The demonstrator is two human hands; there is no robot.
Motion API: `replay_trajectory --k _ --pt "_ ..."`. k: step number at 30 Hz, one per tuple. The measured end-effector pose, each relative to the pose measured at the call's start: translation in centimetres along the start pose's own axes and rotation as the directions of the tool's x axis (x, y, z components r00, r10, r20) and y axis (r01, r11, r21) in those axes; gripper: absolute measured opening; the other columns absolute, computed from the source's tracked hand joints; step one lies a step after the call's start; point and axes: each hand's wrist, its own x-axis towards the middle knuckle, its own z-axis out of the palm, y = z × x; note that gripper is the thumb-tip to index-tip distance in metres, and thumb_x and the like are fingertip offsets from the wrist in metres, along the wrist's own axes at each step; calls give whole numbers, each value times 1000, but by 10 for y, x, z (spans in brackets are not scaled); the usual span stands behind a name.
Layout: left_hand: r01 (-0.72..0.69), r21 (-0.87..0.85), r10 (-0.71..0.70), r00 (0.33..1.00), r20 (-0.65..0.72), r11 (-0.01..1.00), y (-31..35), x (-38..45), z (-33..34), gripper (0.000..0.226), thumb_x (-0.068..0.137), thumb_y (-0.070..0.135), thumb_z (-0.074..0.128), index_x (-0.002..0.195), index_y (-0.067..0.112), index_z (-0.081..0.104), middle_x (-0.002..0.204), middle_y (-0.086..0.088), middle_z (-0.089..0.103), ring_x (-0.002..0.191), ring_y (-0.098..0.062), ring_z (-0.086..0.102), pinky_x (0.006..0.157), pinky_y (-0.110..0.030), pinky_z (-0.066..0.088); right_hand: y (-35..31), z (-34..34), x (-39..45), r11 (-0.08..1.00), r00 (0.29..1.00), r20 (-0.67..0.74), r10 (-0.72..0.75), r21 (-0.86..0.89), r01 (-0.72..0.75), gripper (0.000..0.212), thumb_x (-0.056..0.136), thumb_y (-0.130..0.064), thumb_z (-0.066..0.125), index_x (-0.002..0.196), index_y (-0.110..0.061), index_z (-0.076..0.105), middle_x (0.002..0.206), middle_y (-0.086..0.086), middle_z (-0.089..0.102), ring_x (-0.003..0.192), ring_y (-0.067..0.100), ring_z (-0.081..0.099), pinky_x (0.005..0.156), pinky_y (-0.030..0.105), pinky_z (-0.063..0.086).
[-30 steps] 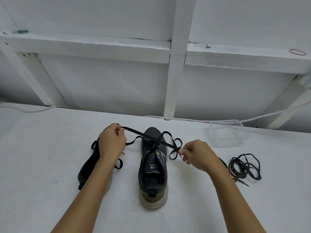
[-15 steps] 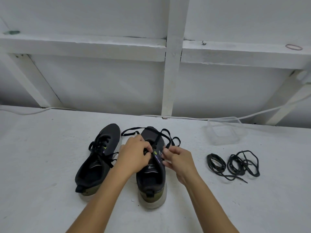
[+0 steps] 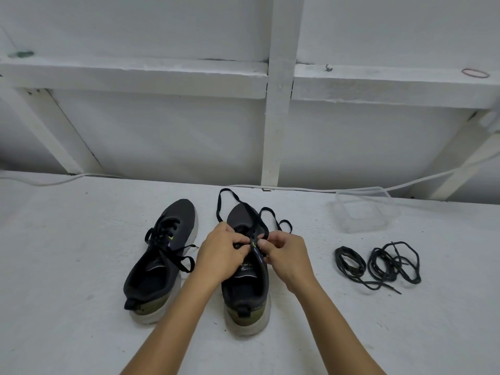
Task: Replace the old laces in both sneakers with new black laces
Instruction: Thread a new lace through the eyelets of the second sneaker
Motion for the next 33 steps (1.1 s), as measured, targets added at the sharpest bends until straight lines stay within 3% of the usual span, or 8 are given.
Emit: replay_trajectory --k 9,15,18,20,26,28,31,33 --pt "5 -64 -8 999 -36 998 0 -2 5 22 92 35 67 113 30 75 102 9 49 93 -8 51 79 -22 40 -1 3 3 972 993 -10 -119 -204 114 10 87 -16 77 81 -23 79 76 -8 75 75 9 71 79 34 60" --pt "-2 -39 0 999 -47 999 4 -3 5 14 94 32 65 100 25 76 102 10 49 86 -6 50 68 -19 36 -7 -5 -12 991 984 149 -99 -73 111 35 98 -31 63 68 -15 68 70 -9 64 69 7 58 75 29 49" --pt "-8 -63 5 999 -53 998 6 -6 7 8 93 25 65 93 22 72 102 12 50 84 -6 52 69 -17 36 -6 -8 -26 981 964 204 -168 -60 184 24 95 -38 66 82 -19 70 84 -7 65 85 9 60 80 30 49" --pt "-10 -113 6 999 -39 994 5 -8 4 8 93 23 66 86 26 70 102 14 54 86 -5 56 77 -20 43 1 -7 -33 977 965 171 -198 -37 208 8 96 -32 67 95 -30 75 97 -14 70 99 3 62 87 23 53" --pt "-24 -391 78 989 125 920 0 -15 -31 6 93 24 67 90 28 71 108 17 67 99 4 63 92 -21 49 15 10 -41 990 988 -76 -137 17 139 23 102 -29 53 101 -33 76 98 -17 74 97 -2 66 81 18 52" --pt "-23 -552 94 991 100 834 3 -22 -41 9 100 21 58 96 20 66 114 14 70 107 1 63 98 -23 48 14 14 -44 987 983 -87 -161 13 163 26 103 -27 52 96 -31 76 94 -17 74 93 0 66 75 15 52" --pt "73 -928 -4 997 76 365 7 -29 -48 17 106 14 39 95 12 51 102 -6 76 108 -17 69 97 -34 48 11 16 -43 992 989 -88 -118 26 121 24 101 -29 54 93 -32 76 95 -17 73 93 -4 64 72 6 45" --pt "80 -986 -89 994 68 147 5 -29 -46 20 106 11 35 91 10 48 77 -8 68 85 -23 71 92 -40 50 5 14 -38 998 998 -58 -33 55 36 18 98 -29 59 95 -36 75 99 -22 72 95 -10 62 73 5 44"
